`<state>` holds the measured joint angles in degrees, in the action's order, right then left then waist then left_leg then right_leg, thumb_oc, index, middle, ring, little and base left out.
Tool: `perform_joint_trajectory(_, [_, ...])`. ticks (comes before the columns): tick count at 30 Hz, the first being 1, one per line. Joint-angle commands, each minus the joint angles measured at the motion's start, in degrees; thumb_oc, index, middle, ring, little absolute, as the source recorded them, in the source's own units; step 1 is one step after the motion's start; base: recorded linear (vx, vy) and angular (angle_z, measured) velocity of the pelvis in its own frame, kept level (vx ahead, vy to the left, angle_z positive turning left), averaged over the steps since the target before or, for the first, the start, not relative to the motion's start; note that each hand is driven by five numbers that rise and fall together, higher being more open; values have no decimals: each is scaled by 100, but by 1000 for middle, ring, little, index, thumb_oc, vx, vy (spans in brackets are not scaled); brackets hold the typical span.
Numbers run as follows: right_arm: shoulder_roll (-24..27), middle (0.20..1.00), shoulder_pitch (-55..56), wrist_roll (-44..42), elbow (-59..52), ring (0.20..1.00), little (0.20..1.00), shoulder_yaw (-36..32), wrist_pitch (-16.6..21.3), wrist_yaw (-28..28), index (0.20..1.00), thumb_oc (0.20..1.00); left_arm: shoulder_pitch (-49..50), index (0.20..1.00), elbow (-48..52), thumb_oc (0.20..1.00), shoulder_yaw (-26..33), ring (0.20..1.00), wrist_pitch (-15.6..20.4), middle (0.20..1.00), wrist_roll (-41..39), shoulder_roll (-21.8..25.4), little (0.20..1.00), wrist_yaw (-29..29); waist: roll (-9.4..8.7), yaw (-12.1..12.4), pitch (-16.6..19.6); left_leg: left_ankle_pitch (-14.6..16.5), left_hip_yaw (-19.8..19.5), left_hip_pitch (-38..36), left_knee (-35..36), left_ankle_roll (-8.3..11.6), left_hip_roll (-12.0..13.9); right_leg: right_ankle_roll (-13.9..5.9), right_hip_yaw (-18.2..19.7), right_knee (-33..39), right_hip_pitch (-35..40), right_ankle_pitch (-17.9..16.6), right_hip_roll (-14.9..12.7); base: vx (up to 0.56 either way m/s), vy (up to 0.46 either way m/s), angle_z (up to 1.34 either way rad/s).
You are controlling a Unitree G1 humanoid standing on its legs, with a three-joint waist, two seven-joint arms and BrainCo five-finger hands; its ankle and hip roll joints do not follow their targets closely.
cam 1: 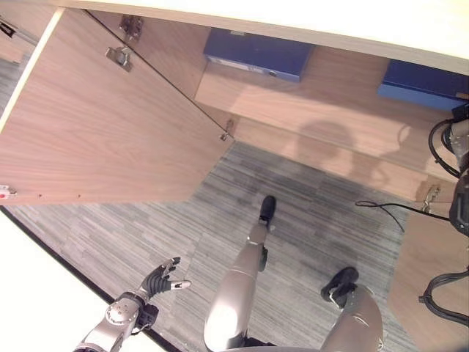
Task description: Put the empty folder in the office cabinet
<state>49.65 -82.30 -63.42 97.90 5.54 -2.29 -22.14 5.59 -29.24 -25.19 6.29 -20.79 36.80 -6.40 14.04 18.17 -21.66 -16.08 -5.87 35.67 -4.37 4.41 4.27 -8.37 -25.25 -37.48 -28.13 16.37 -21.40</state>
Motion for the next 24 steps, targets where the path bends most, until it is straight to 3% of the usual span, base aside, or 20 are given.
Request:
perform_joint_trajectory(1, [782,1000,-555,282,-61,1000,1000,310,-56,33,1000,1000,-166,1000,-380,1000,71,1000,-103,1000,291,237,1000,-109,-246,134,-148,1566,-57,-557,-480,213,73,-45,-143,1156,631,-356,440,16,-24,7])
perform_joint_trajectory(4, [859,1000,-452,300,-50,1000,1000,163,-65,-166,1000,1000,-174,1000,-345,1000,101,1000,-155,1000,295,224,1000,-124,-266,171,-71,1548,-109,-672,-383,212,74,-56,-191,1269,782,-385,448,18,-44,13])
perform_joint_trajectory(6, [805,1000,-287,654,-51,1000,1000,147,-265,-115,1000,1000,-149,1000,-278,1000,140,1000,-199,1000,286,179,1000,-172,-310,233,37,1487,-164,-826,-230,213,70,-72,-274,1400,988,-427,465,6,-33,15])
perform_joint_trajectory(18, [730,1000,513,745,-215,1000,1000,-394,-270,9,1000,1000,35,1000,-305,1000,230,1000,-352,1000,275,-42,1000,-323,-392,315,329,1367,-335,-1227,95,221,47,-94,-569,1778,1578,-523,512,5,-4,10])
perform_joint_trajectory(21, [418,1000,1028,295,-532,1000,1000,-837,21,9,1000,1000,36,1000,-372,1000,253,1000,-353,1000,253,-188,1000,-305,-468,346,446,1328,-384,-1391,232,245,61,-119,-676,1970,1810,-590,545,36,37,13])
perform_joint_trajectory(24, [-251,1000,1884,-129,-781,1000,1000,-1485,343,37,1000,1000,-83,1000,-709,1000,312,1000,-336,1000,246,-426,1000,-232,-628,309,620,1246,-397,-1636,478,286,124,-149,-775,2287,2146,-696,616,56,85,6])
